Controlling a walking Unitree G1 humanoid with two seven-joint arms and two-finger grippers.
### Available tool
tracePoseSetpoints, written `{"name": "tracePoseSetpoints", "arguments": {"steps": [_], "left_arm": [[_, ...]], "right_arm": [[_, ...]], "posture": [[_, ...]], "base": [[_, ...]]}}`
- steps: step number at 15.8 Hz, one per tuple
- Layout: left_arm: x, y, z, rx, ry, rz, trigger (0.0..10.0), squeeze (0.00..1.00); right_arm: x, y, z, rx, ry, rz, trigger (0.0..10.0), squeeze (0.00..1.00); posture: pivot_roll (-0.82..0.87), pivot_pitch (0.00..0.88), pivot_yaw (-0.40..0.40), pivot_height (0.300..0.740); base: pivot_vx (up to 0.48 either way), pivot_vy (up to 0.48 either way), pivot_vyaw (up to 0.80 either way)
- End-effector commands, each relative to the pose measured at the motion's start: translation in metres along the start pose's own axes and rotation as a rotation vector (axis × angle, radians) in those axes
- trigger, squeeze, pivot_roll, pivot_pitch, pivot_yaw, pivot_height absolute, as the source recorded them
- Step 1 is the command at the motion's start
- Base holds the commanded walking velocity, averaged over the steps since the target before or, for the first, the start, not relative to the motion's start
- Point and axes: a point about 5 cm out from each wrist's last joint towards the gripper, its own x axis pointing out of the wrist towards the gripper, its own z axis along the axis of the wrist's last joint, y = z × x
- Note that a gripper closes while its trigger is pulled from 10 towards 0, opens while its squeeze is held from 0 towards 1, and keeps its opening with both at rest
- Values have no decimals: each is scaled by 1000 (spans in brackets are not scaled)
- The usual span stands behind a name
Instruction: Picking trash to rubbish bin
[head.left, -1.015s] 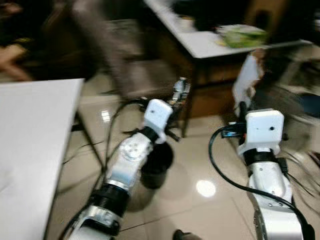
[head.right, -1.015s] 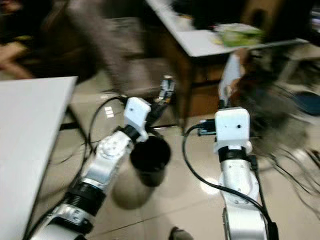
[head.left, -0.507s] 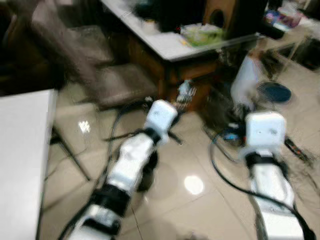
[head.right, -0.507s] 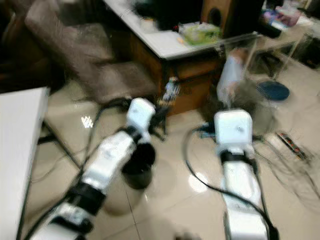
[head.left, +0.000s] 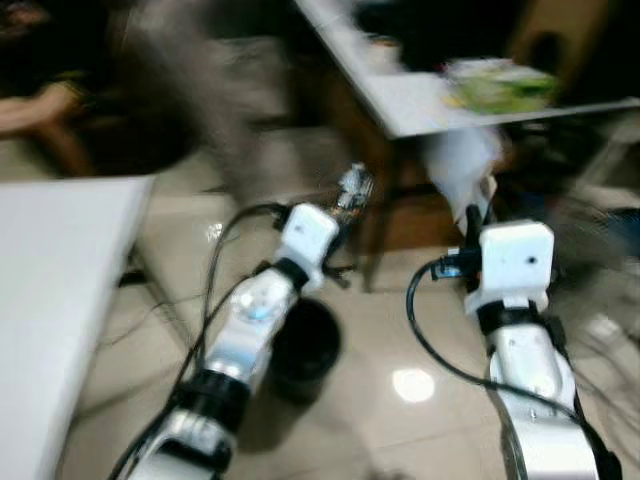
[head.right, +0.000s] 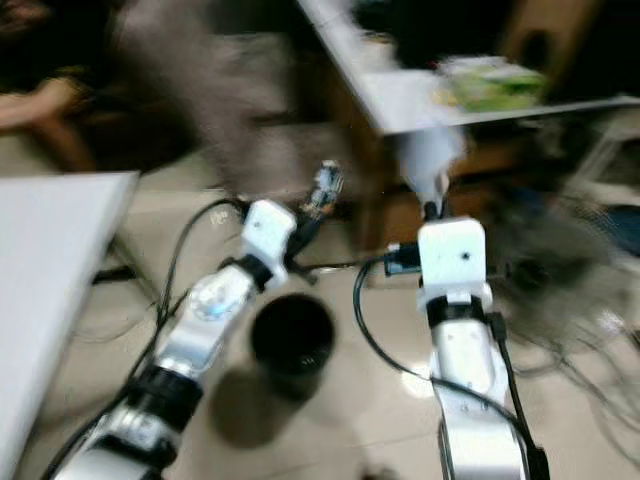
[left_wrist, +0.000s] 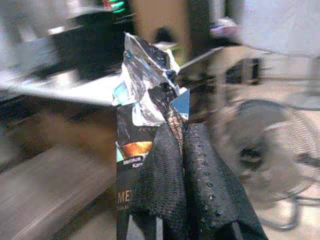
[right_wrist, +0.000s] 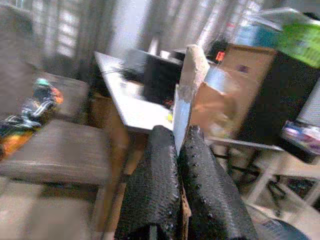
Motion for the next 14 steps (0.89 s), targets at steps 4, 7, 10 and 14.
{"name": "tracePoseSetpoints", "arguments": {"steps": [4, 7, 10, 14], "left_arm": [[1, 0, 4, 10, -13, -3, 0, 0], [1, 0, 2, 12, -8, -5, 0, 0], [2, 0, 1, 15, -3, -6, 0, 0], [0, 1, -2, 23, 10, -5, 0, 0]], "right_arm": [[1, -2, 2, -1, -8, -11, 10000, 0], [1, -3, 1, -2, -8, -12, 10000, 0], [2, -3, 1, -3, -10, -14, 10000, 0], [3, -3, 2, -4, -10, -14, 10000, 0]], "posture": [[68, 73, 13, 740], [68, 71, 14, 740], [67, 68, 15, 740], [70, 71, 16, 740]], "base": [[313, 0, 0], [0, 0, 0], [0, 0, 0], [0, 0, 0]]}}
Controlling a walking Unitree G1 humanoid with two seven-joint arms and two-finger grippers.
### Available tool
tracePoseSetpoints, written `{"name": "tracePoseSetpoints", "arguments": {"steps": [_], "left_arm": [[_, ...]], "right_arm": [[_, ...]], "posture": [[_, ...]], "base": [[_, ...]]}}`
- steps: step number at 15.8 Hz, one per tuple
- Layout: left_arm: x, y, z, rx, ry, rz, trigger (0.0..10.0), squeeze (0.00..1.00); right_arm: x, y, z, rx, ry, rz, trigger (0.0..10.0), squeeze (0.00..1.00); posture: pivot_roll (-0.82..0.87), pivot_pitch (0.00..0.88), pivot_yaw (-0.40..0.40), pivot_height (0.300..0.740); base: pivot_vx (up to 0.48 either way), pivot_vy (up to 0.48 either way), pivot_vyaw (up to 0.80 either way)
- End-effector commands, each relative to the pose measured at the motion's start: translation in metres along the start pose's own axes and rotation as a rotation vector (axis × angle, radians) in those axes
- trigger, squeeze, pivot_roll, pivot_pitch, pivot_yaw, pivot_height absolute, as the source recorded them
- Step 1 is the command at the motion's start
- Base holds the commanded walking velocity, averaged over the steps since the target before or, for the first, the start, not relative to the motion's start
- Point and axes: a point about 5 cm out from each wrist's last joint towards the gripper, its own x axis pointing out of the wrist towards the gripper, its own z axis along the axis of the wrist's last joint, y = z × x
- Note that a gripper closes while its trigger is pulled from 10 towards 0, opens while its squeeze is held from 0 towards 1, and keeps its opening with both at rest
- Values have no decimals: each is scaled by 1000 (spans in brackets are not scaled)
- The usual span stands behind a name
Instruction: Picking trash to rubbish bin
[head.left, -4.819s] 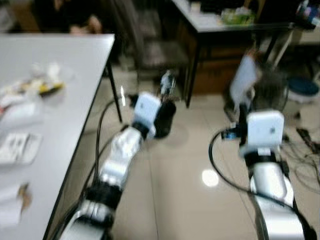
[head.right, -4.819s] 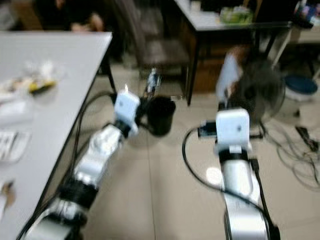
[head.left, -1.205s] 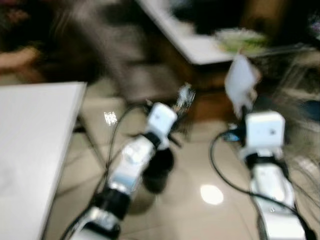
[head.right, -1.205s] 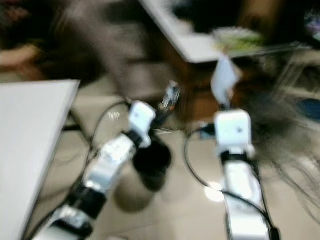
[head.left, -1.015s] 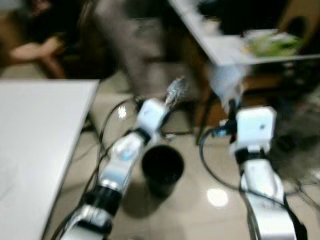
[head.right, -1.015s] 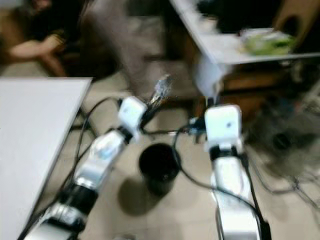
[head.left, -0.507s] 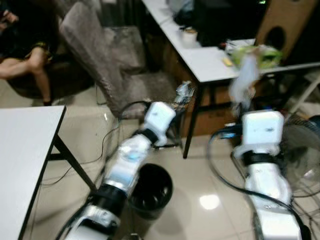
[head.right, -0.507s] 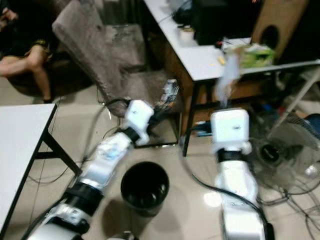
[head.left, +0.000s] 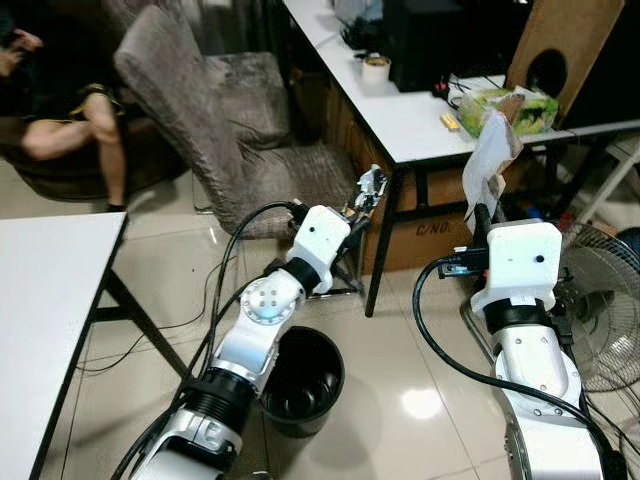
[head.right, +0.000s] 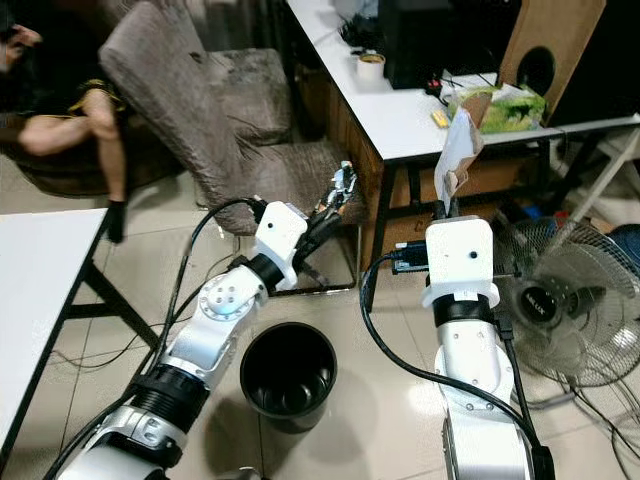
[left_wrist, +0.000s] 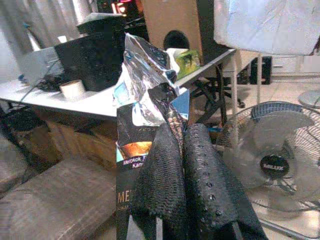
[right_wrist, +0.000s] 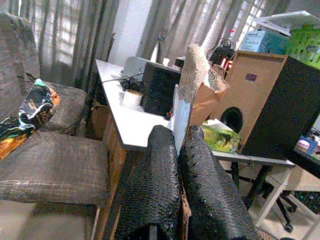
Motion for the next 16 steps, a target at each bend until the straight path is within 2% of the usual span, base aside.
{"name": "tracePoseSetpoints", "arguments": {"steps": [1, 4, 9, 13, 16], "left_arm": [[0, 0, -3, 5, 13, 1, 0, 0], [-2, 1, -5, 11, 20, 3, 0, 0], [-4, 1, -6, 12, 29, 3, 0, 0], [-3, -1, -11, 39, 57, -12, 0, 0], [-4, -1, -11, 38, 56, -22, 0, 0]], "right_arm": [[0, 1, 1, 1, -5, 2, 10000, 0], [-1, 2, 0, -6, 1, 5, 10000, 0], [-1, 4, -2, -3, 9, 7, 10000, 0], [-1, 5, -2, 0, 8, 5, 10000, 0], [-1, 5, -2, -1, 8, 5, 10000, 0]], "posture": [[72, 73, 16, 740], [72, 73, 16, 740], [76, 83, 17, 740], [76, 85, 22, 740], [75, 83, 23, 740]], "base": [[0, 0, 0], [0, 0, 0], [0, 0, 754], [0, 0, 0], [389, 0, 0]]}}
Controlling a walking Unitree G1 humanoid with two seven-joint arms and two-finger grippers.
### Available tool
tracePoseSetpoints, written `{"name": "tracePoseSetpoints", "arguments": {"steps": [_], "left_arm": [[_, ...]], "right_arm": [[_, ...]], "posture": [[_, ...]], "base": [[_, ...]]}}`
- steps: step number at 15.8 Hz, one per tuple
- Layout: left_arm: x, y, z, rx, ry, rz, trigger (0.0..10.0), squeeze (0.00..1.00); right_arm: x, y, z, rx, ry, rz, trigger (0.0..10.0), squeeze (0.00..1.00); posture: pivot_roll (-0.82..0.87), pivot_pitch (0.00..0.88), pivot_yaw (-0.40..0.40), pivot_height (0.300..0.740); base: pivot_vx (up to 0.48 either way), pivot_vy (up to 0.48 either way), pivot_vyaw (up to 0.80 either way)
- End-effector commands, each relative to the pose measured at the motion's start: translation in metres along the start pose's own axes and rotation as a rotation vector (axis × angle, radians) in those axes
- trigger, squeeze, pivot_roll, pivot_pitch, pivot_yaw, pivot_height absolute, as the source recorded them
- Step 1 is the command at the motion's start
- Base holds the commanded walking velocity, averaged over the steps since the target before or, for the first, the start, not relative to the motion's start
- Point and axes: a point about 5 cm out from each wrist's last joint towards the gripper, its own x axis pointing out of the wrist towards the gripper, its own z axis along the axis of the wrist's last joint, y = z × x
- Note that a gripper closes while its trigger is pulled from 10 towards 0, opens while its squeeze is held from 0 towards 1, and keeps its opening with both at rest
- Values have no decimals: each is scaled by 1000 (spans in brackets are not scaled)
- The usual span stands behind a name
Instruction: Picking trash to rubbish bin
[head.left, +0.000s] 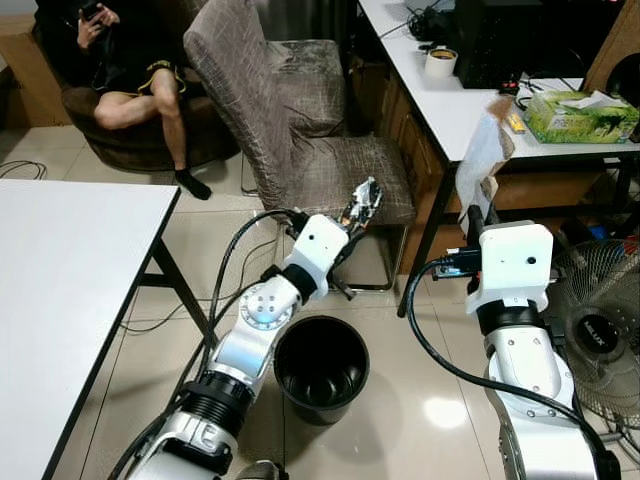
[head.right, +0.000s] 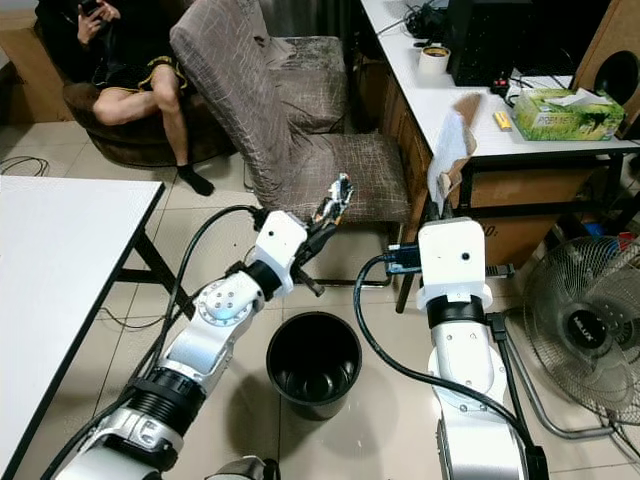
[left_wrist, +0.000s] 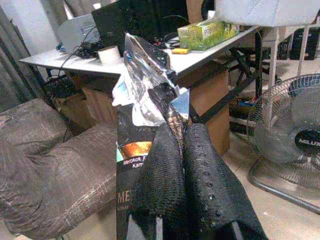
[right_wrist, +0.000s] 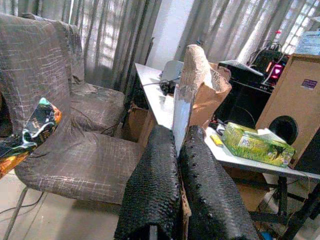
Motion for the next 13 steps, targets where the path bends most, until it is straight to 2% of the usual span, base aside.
{"name": "tracePoseSetpoints", "arguments": {"steps": [1, 8, 13], "left_arm": [[1, 0, 1, 12, -3, -8, 0, 0], [1, -1, 0, 14, 0, -12, 0, 0], [-1, 0, -4, 21, 10, -17, 0, 0]], "right_arm": [[0, 0, -1, -5, 2, -5, 10000, 0], [0, -1, -1, -9, 2, -5, 10000, 0], [-1, 1, -2, -4, 5, 2, 10000, 0]], "posture": [[75, 79, 23, 740], [75, 79, 23, 740], [76, 85, 23, 740]], "base": [[480, 0, 0], [480, 0, 0], [49, 0, 0]]}}
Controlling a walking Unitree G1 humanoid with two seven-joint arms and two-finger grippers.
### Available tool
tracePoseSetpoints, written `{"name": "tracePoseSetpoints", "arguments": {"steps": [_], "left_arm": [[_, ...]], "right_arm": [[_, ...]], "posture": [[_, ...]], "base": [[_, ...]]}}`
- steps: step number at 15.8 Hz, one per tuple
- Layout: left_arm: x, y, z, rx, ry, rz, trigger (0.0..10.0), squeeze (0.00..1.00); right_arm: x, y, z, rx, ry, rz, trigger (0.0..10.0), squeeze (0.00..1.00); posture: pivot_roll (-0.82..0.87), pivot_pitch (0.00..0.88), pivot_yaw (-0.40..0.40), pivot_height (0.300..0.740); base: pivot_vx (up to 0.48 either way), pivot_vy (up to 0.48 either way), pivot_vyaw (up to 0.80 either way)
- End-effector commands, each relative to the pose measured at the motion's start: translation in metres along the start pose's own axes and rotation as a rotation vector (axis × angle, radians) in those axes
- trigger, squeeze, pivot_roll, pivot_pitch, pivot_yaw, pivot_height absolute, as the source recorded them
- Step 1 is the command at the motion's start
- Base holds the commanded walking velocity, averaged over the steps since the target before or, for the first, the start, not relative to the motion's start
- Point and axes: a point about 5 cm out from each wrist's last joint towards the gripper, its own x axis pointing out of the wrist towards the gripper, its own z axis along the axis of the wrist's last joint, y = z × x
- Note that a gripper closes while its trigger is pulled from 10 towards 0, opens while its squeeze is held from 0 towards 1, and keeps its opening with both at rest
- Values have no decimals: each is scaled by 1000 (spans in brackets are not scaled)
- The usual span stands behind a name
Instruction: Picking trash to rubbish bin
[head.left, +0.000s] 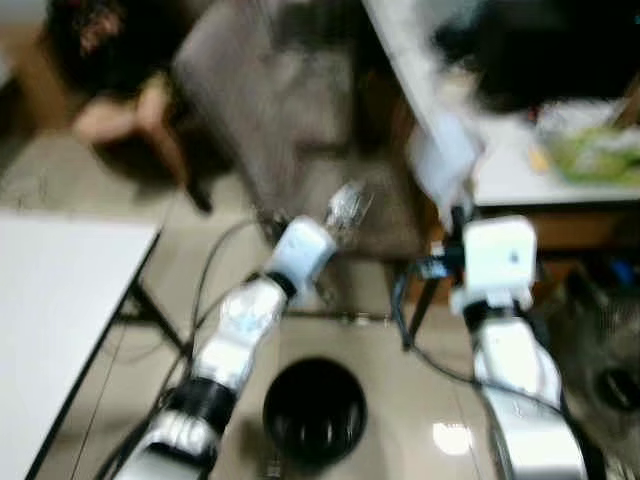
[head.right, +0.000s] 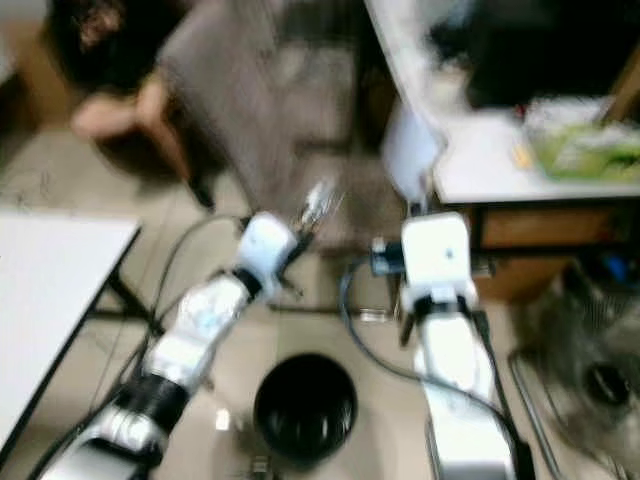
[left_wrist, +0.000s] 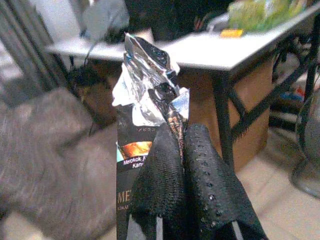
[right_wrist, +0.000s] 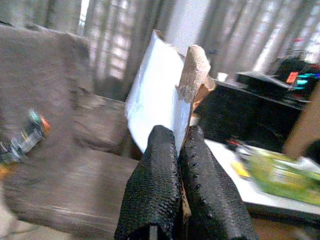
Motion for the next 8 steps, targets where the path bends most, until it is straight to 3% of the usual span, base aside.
{"name": "tracePoseSetpoints", "arguments": {"steps": [1, 8], "left_arm": [[7, -14, 7, 5, -28, -51, 0, 0], [4, -18, 0, 20, -6, -73, 0, 0]], "right_arm": [[-1, -5, -4, -11, 19, -21, 10000, 0], [-4, -3, -6, -4, 30, -23, 10000, 0]], "posture": [[76, 85, 25, 740], [73, 98, 29, 740]], "base": [[0, 0, 0], [0, 0, 0]]}}
